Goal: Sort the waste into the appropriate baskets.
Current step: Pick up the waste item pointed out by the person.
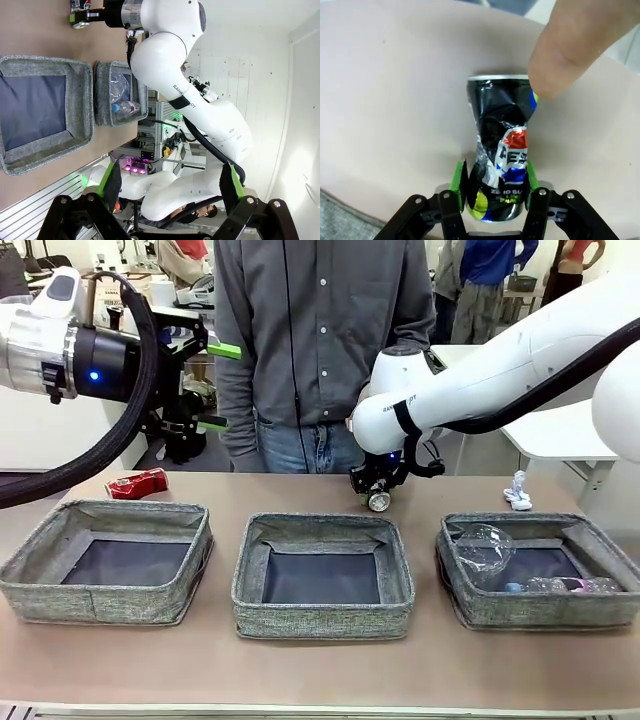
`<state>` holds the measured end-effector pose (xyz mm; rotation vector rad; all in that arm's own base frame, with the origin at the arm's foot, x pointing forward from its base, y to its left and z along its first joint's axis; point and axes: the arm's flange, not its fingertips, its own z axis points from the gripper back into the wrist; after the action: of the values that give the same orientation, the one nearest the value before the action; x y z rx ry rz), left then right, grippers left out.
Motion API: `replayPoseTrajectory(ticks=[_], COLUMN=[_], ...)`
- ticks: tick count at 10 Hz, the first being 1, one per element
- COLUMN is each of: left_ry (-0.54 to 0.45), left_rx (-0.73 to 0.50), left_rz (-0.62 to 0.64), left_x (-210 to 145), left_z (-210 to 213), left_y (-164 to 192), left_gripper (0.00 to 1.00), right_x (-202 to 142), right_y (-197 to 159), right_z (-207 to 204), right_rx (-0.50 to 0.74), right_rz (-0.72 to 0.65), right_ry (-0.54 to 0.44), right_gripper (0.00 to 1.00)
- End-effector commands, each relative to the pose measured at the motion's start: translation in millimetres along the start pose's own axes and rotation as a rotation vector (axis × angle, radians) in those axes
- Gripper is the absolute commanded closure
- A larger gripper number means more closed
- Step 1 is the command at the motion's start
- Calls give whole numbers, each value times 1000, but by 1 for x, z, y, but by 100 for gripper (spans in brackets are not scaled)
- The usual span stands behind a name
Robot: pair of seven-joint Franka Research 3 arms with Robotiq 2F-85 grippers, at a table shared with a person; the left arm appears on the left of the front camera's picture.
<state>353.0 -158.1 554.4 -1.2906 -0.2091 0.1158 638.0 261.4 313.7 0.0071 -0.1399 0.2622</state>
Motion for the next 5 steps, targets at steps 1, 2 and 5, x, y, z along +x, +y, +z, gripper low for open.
replayPoseTrajectory(ticks=[1,2,5], left_ry=[-6,-6,-6], left_rx=[-22,-22,-22], left_rz=[11,11,11], left_x=[-3,-3,-3], left_z=[0,0,0], left_y=[0,0,0], left_gripper=[0,0,0], right_x=[-2,-2,-5], right_y=[-1,-1,-6], right_z=[-3,-3,0], right_rx=[-25,-26,-31], right_rz=[-37,-39,-63], right_ry=[-3,0,-9], right_gripper=[100,97,100])
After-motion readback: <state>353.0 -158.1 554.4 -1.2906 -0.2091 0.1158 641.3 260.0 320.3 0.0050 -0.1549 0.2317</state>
